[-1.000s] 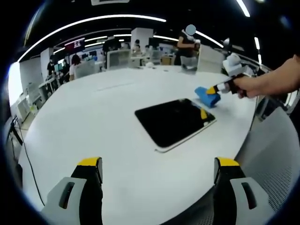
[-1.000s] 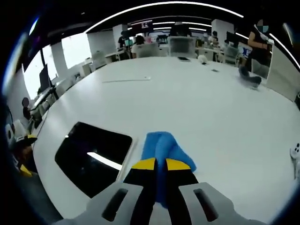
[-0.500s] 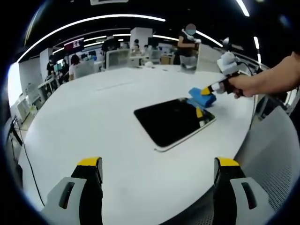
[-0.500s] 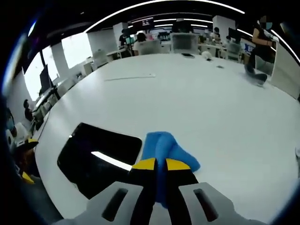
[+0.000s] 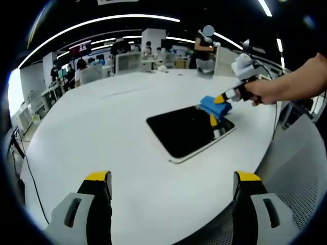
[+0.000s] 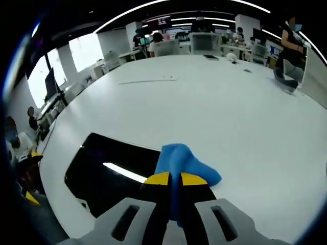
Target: Wipe the mirror surface with the cleaning cloth until all visible marks leave the cleaned area.
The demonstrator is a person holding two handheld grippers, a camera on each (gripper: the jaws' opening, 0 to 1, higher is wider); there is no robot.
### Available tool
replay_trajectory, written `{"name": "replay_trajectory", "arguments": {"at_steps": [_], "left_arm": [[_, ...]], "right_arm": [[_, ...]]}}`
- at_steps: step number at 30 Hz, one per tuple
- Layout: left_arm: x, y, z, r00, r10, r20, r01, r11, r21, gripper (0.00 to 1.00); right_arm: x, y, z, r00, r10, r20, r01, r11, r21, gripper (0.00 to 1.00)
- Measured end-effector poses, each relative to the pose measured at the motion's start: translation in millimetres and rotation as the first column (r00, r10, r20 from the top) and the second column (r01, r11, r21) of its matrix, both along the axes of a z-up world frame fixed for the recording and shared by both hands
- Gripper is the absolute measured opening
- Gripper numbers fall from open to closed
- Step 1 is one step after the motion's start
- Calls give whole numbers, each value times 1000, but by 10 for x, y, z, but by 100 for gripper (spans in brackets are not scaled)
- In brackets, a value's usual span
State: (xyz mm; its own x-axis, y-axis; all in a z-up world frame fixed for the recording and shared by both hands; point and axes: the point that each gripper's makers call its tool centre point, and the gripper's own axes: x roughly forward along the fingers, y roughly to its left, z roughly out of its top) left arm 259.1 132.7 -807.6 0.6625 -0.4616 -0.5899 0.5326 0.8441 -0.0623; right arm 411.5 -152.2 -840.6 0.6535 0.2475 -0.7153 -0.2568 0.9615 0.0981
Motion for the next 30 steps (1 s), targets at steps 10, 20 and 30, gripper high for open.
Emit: {"name": "replay_trajectory", "arguments": {"at_steps": [10,20,30], "left_arm": [[13,5,-18,1000,-7,4,7,1000,0,99],[-19,-10,-27,1000,-17,-13,18,1000,8,99],[-24,-20,-16,1000,-20,-13,21,1000,9,99]], "right_arm": [[4,80,-75,999,16,-29,-17,1000,-9,1],[13,174,-63,999,31,-35,-32,999,-18,1],[14,216,-55,999,22,-46,-22,1000,-9,1]]}}
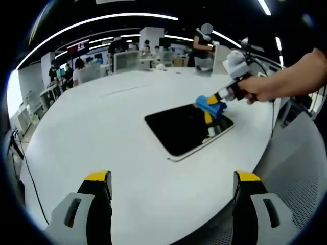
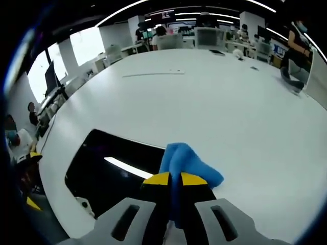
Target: Wipe the mirror surface with the cleaning cloth until all visible marks leave the cleaned area.
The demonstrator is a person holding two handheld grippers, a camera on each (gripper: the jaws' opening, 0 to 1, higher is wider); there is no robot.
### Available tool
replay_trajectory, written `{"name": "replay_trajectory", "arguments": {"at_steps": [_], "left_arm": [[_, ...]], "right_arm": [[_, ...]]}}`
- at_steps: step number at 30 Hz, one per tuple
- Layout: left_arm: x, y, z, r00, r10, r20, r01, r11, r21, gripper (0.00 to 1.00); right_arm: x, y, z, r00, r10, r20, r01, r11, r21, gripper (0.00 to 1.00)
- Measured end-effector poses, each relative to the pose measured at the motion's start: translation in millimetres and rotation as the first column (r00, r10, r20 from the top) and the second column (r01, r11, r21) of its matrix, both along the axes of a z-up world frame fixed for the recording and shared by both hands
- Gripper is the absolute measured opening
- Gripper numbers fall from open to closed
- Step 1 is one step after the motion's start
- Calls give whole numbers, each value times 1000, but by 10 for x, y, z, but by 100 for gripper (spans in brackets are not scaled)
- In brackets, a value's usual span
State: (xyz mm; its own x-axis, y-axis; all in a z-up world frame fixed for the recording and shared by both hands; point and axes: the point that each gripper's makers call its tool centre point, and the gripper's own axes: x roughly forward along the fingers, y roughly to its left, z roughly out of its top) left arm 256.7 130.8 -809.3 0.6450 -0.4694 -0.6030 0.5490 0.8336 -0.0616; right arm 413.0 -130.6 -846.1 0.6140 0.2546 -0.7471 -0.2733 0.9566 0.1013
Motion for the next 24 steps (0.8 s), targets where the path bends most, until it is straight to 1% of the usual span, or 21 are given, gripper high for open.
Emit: {"name": "replay_trajectory", "arguments": {"at_steps": [6,10,17,24], "left_arm": [[-1,-1,5,1000,1,-1,-1,1000,-1,99],[0,-2,9,1000,0,1,0,1000,-1,99],[0,-4,11,1000,-3,2,3,1000,-4,100],[-8,-23,16,1000,-9,-1,9,1000,-15,100]], "right_arm": [[5,36,4,1000,-12,-11,12,1000,25,1],[11,125,2,1000,-6,-11,6,999,35,1],[19,226,-3,999,-44,-26,46,996,73,1],[41,283,-14,997,-65,-29,67,995,79,1]]}}
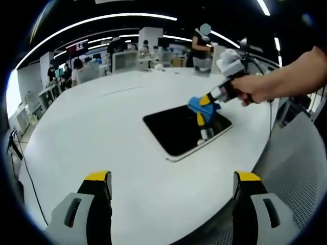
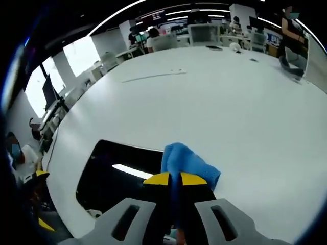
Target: Wipe the mirror surface with the cleaning cloth until all visible marks leave the cleaned area.
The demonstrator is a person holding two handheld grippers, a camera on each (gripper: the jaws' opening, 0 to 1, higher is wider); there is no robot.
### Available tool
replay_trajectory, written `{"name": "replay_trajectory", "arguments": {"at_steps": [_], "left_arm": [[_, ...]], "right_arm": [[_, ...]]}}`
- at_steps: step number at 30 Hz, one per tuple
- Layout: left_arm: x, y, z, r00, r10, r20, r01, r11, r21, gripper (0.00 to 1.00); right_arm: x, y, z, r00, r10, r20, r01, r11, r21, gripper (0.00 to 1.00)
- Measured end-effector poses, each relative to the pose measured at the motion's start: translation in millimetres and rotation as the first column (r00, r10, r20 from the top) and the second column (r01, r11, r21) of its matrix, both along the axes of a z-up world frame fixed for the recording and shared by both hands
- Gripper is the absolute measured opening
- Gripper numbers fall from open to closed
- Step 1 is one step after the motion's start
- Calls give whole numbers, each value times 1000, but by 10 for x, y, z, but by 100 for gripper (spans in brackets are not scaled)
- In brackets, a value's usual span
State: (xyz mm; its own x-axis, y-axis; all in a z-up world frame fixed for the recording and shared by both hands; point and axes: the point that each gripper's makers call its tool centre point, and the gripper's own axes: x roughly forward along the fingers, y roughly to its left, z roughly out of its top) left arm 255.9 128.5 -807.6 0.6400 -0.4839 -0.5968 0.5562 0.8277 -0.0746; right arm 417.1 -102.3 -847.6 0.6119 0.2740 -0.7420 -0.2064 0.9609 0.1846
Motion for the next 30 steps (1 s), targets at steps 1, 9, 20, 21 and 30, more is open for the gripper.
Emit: {"name": "replay_trajectory", "arguments": {"at_steps": [1,9,20,21,30], "left_arm": [[-1,-5,0,1000,-3,1,3,1000,0,100],[-15,-27,-3,1000,-7,-7,7,1000,-22,100],[-35,-80,-60,999,-45,-20,44,999,-29,100],[-37,-81,-57,999,-44,-20,44,999,-29,100],[-54,-102,-25,998,-53,-17,53,998,-31,100]], "right_arm": [[1,0,1,1000,-5,-1,5,1000,1,1],[6,55,-6,999,-37,-9,37,999,10,1],[1,251,-3,1000,-24,-8,24,1000,-10,1],[7,265,-6,1000,-22,-9,22,1000,-11,1],[20,463,-3,1000,3,-13,-3,1000,-25,1]]}}
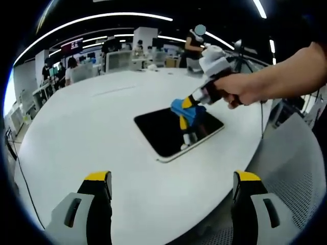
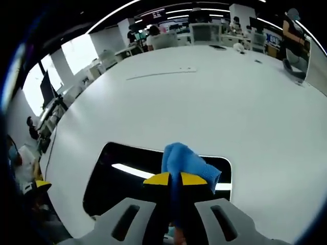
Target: Wipe the mirror surface with the cleaning cloth until all visible marks leave the cleaned area.
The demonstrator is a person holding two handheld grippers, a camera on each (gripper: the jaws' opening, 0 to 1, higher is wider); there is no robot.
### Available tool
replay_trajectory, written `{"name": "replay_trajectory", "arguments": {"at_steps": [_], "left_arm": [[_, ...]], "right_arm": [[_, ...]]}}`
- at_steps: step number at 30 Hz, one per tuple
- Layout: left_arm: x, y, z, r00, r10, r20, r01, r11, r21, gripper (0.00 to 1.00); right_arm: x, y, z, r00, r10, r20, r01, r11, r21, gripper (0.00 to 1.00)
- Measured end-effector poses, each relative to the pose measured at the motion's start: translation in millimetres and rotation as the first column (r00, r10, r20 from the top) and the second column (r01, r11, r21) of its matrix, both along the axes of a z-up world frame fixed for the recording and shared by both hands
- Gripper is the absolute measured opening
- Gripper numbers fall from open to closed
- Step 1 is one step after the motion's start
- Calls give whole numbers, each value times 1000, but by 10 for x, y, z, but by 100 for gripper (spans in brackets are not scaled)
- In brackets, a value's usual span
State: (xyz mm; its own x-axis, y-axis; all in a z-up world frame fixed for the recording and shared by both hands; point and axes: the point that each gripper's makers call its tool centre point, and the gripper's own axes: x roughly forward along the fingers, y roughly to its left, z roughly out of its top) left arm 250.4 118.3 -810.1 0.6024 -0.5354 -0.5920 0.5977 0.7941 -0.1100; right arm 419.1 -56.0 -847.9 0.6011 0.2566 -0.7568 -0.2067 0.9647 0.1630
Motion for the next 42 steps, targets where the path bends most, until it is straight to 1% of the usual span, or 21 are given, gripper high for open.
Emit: {"name": "replay_trajectory", "arguments": {"at_steps": [6,9,21,26,31,42], "left_arm": [[-1,-4,8,1000,0,0,0,1000,-1,100],[-4,-7,6,1000,-2,-2,2,1000,-1,100],[-24,-17,-3,1000,-11,-11,11,1000,5,100],[-30,-23,-8,1000,-14,-13,14,1000,8,100],[-28,-23,-11,1000,-15,-13,15,1000,10,100],[-22,-18,-17,1000,-12,-17,12,1000,8,100]], "right_arm": [[18,210,0,1000,21,5,-21,1000,3,1],[36,277,-3,1000,29,3,-29,1000,4,1],[65,417,-5,999,43,0,-43,999,5,1],[84,527,-1,998,64,-2,-64,998,10,1],[110,649,-10,997,80,0,-80,996,33,1],[134,885,2,992,127,5,-127,991,39,1]]}}
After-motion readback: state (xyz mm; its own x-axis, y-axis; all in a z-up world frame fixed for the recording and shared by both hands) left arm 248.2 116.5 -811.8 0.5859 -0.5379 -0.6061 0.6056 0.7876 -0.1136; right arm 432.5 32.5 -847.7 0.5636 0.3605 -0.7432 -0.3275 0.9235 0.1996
